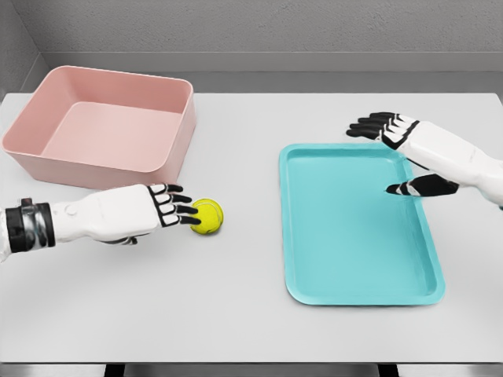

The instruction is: Put the tennis from the blue tray into the pink basket with both arms

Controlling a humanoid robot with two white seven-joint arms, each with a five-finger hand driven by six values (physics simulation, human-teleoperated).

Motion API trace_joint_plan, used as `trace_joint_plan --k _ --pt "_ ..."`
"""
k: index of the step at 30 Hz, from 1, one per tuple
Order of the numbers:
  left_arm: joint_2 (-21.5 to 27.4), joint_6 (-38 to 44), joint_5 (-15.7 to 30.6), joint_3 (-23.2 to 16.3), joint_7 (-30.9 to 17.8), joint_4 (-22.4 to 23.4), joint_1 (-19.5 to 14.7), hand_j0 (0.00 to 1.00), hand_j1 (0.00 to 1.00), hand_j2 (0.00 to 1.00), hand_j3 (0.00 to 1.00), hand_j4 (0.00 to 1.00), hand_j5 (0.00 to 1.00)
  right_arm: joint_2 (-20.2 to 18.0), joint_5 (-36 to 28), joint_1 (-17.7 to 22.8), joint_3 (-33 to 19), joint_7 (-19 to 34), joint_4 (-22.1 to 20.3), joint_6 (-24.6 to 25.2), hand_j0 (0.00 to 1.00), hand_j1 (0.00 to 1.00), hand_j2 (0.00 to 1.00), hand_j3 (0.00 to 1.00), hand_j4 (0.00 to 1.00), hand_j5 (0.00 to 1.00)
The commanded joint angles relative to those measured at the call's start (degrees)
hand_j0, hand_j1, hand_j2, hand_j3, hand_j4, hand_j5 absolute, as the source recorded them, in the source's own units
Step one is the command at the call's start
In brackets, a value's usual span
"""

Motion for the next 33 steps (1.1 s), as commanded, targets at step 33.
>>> trace_joint_plan --k 33 --pt "-10.9 0.1 0.7 -13.0 -1.2 10.7 -14.2 1.00 1.00 1.00 1.00 1.00 1.00 -0.4 -0.2 0.4 -1.4 0.2 4.8 0.2 1.00 1.00 1.00 1.00 1.00 1.00"
